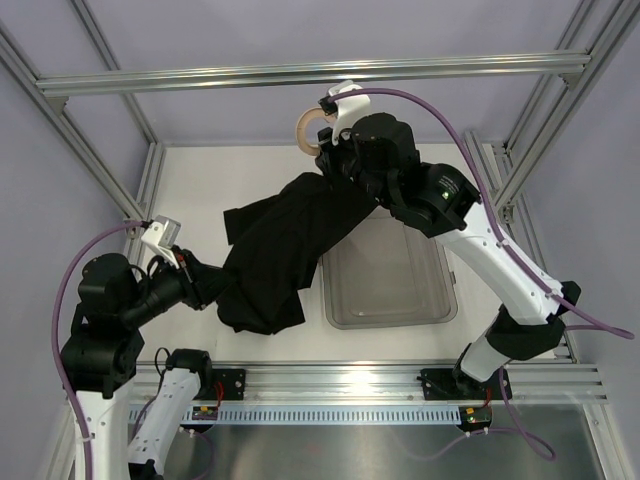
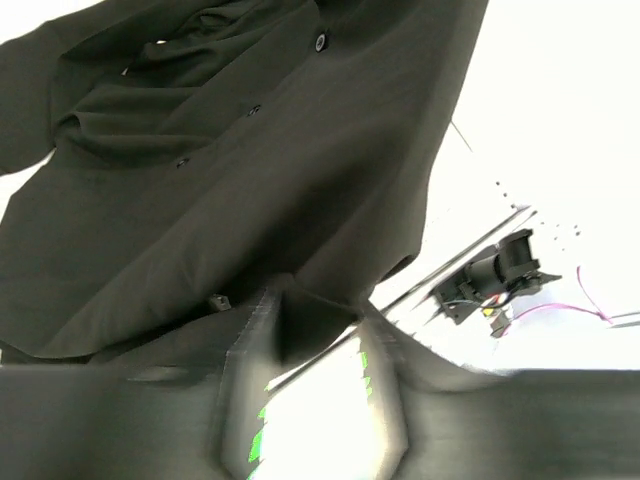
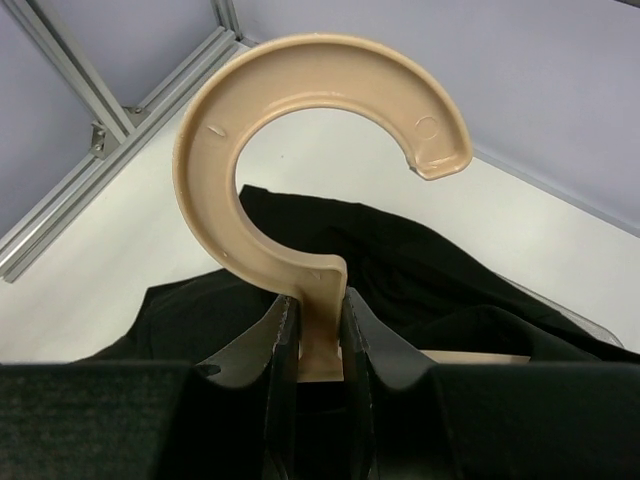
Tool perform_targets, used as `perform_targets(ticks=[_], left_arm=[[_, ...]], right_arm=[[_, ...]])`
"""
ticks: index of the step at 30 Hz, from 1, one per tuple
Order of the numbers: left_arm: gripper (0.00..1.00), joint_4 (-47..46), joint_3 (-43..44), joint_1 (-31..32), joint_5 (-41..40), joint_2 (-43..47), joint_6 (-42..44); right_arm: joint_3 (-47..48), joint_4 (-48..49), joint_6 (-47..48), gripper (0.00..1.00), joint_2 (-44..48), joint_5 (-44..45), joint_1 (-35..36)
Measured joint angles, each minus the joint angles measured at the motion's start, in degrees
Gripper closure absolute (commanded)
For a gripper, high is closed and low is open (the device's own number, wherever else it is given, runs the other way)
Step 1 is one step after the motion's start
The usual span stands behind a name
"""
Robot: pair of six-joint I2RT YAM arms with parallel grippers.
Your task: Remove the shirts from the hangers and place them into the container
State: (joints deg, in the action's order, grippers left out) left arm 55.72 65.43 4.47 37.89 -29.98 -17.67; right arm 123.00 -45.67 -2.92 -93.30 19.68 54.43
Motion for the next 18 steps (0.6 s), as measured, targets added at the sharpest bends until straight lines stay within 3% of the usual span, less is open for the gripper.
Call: perform_targets(ticks=[1, 2, 10, 18], left_arm=[[0.93, -0.02, 0.07, 0.00, 0.02, 0.00, 0.02], [1.00, 0.00, 0.09, 0.00, 0.02, 0.00, 0.28], [1.00, 0.44, 0.66, 0.00, -3.21, 0.44, 0.20], [1.00, 0.96, 4.85, 0.04, -18.67, 6.97, -1.62]], right_arm=[[-0.57, 0.02, -0.02, 1.00, 0.44, 0.00, -0.31], [-1.18, 0.11, -0.02, 1.00, 0.87, 0.00, -0.61], [-4.66, 0.87, -0.20, 1.00, 2.29, 0.00, -1.66], [-9.20, 1.73, -4.57, 1.00, 4.66, 1.70, -3.34]])
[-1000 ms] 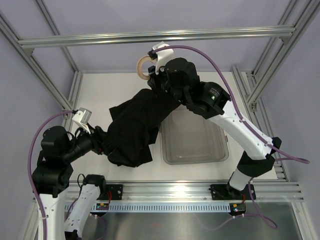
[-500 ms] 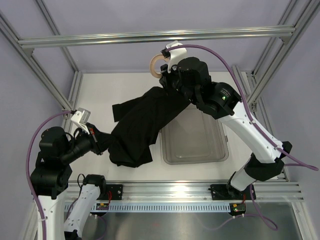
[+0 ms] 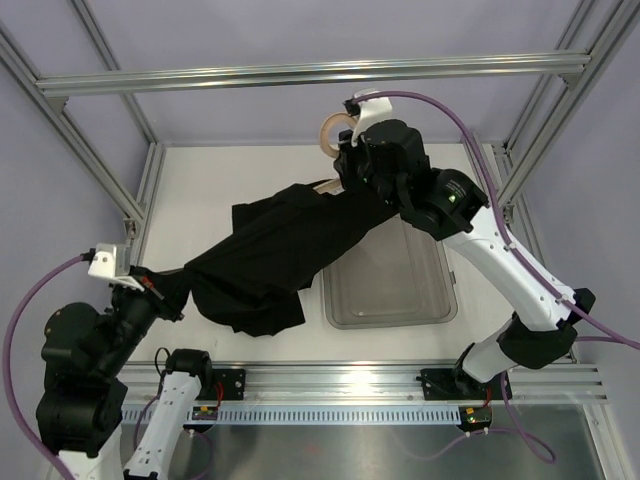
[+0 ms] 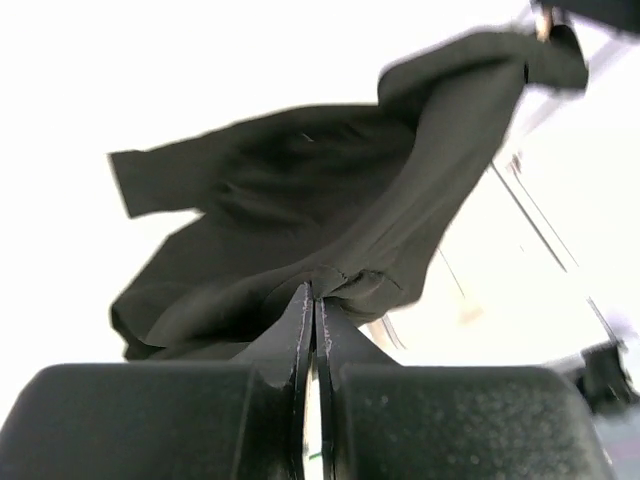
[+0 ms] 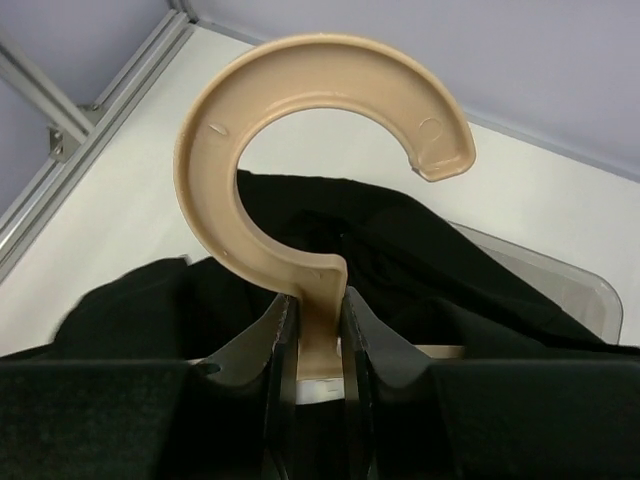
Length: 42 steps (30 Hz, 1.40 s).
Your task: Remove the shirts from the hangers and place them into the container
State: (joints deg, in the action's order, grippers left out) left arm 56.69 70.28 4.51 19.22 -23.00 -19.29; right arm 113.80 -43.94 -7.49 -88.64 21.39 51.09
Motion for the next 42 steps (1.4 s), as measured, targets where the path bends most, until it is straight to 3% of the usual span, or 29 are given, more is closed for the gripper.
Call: perform_targets(ticks=[6, 14, 28, 36, 42], left_arm=[[1.00, 0.31, 2.34, 0.04, -7.54, 2.34, -0.94], [1.00, 0.22, 1.92, 0.28, -7.89, 2.32, -1.75], [1.00, 2.01, 2.60, 0.48, -10.91, 2.40, -1.79], [1.00, 2.51, 1.86, 0.46, -10.62, 2.19, -1.88], [1.00, 2.36, 0.37, 0.42, -6.27, -0.85, -1.33]], right_arm=[[-6.51, 2.29, -8.35, 1.00, 4.92, 1.92, -7.26], [-14.80, 3.43, -20.44, 1.00, 11.78, -0.59, -14.64], [-24.00, 4.96, -31.47, 1.00, 15.39, -11.02, -22.38], [-26.99, 11.45, -31.50, 1.00, 20.04, -17.73, -24.79], [-18.88, 12.79, -22.97, 1.00, 13.16, -27.02, -24.24]])
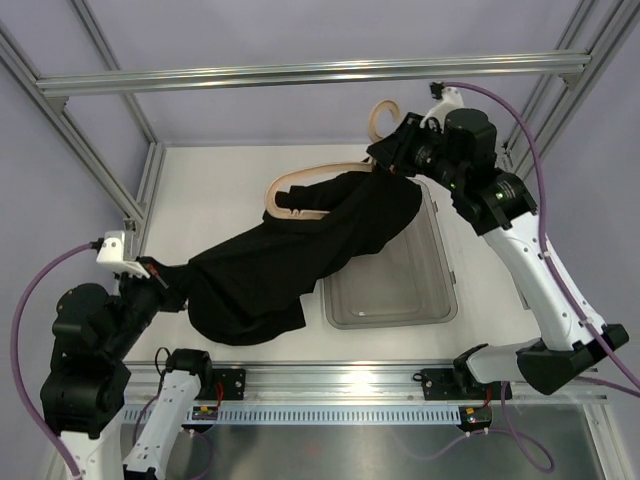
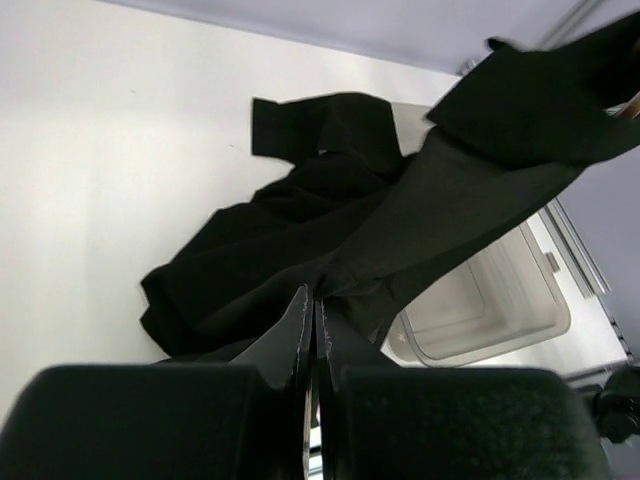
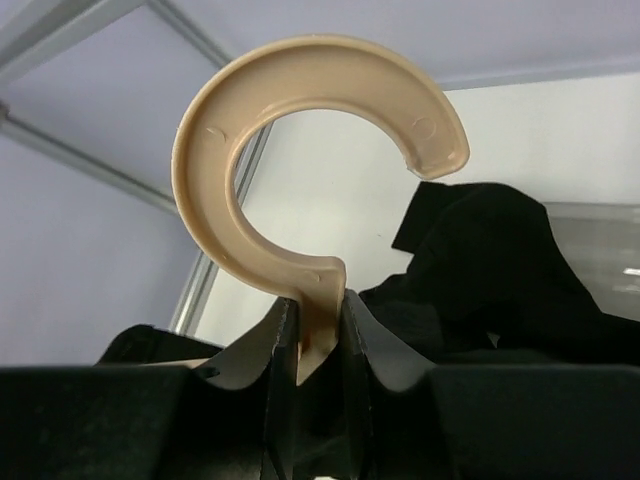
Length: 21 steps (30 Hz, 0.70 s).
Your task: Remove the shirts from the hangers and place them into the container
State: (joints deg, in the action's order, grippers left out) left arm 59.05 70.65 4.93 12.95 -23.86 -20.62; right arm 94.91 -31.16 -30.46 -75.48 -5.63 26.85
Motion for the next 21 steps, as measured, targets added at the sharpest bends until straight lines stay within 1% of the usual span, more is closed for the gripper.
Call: perform_targets(ticks=[3, 6, 8, 11, 12, 14, 15, 18, 21], left_arm=[[1.00, -0.28, 0.04, 0.00, 2.60, -3.32, 0.09], [0.92, -0.48, 0.70, 0.00, 4.59, -7.08, 0.07], [0.84, -0.66, 2.10, 0.00, 5.66, -9.33, 0.00], [0.75, -2.16, 4.42, -0.02, 8.04, -11.61, -0.33], [0.67, -2.78, 5.09, -0.02, 9.01, -12.04, -0.42], [0.57, -4.20, 6.36, -0.02, 11.39, -12.72, -0.98], [0.48, -4.96, 6.84, -0.02, 12.44, -13.03, -1.11], [0.43, -7.30, 7.76, -0.02, 16.48, -13.77, -2.40], [0.44, -9.92, 7.76, -0.02, 21.35, -14.84, -3.74]], right_arm=[[3.08, -0.37, 5.29, 1.00, -3.34, -1.49, 4.33], [5.22, -2.32, 9.25, 1.00, -5.31, -2.69, 8.70], [6.99, -3.52, 11.47, 1.00, -6.54, -3.02, 10.58], [8.96, -5.01, 14.29, 1.00, -7.87, -3.02, 12.52], [9.35, -5.42, 15.08, 1.00, -8.24, -2.91, 12.98], [10.19, -6.54, 16.65, 1.00, -9.07, -2.45, 14.01], [10.56, -7.23, 17.46, 1.00, -9.57, -2.05, 14.56], [10.95, -8.72, 19.30, 1.00, -10.75, -0.31, 16.28], [11.21, -10.14, 20.76, 1.00, -11.98, 1.64, 18.23]])
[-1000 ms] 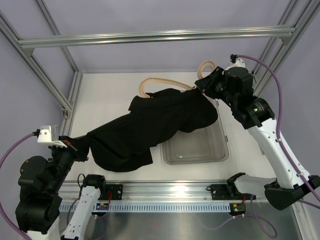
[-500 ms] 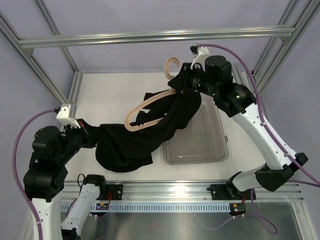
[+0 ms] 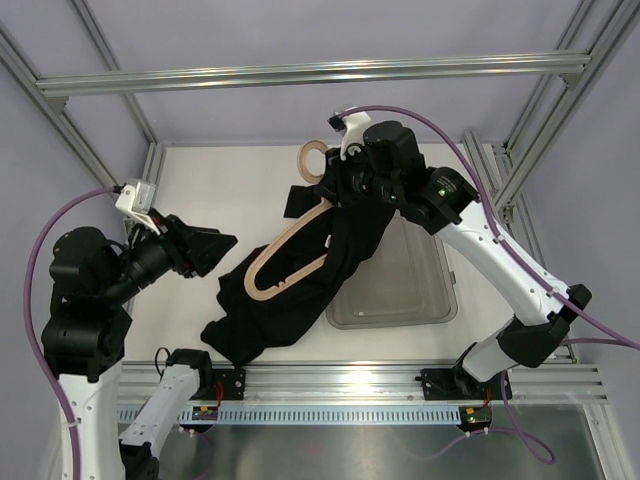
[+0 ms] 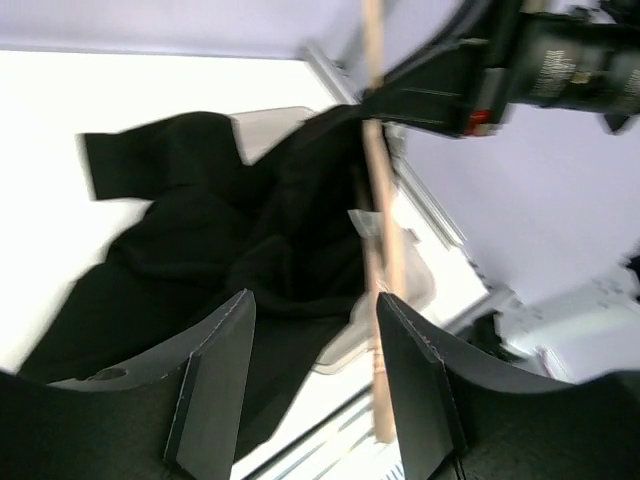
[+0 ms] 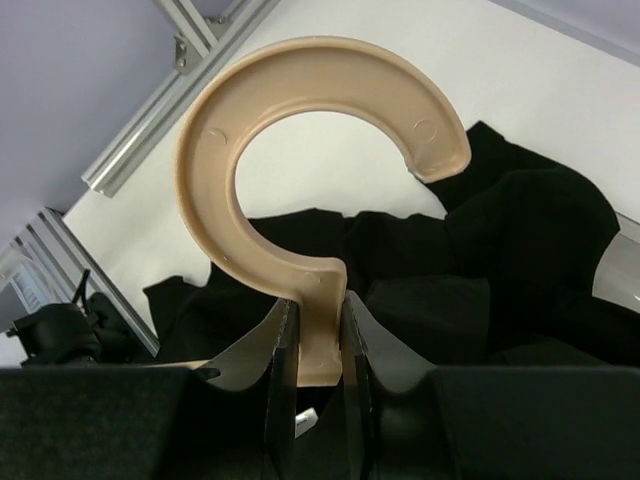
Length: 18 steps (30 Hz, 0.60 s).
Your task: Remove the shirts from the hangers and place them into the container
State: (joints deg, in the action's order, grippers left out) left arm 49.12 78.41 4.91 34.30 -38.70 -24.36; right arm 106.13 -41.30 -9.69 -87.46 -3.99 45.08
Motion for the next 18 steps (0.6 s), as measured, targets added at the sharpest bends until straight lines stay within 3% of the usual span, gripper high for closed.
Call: perform_targets(ticks=[8, 11, 15, 18], left_arm=[[0.43, -4.66, -1.36, 0.00, 13.57, -5.05, -1.44], [0.47, -5.38, -2.60, 0.00, 16.24, -5.90, -1.49], [0.63, -5.07, -3.63, 0.00, 17.59, -6.51, -1.05], [0.64, -4.66, -3.93, 0.00, 17.84, -6.91, 0.02]], right_arm=[[4.74, -2.43, 1.70, 1.00, -3.98, 3.10, 3.37], [7.91, -3.56, 2.03, 1.00, -5.84, 4.22, 4.57], [12.15, -4.72, 2.27, 1.00, -8.39, 5.14, 6.23], [13.92, -5.40, 2.38, 1.00, -9.62, 5.64, 7.08]])
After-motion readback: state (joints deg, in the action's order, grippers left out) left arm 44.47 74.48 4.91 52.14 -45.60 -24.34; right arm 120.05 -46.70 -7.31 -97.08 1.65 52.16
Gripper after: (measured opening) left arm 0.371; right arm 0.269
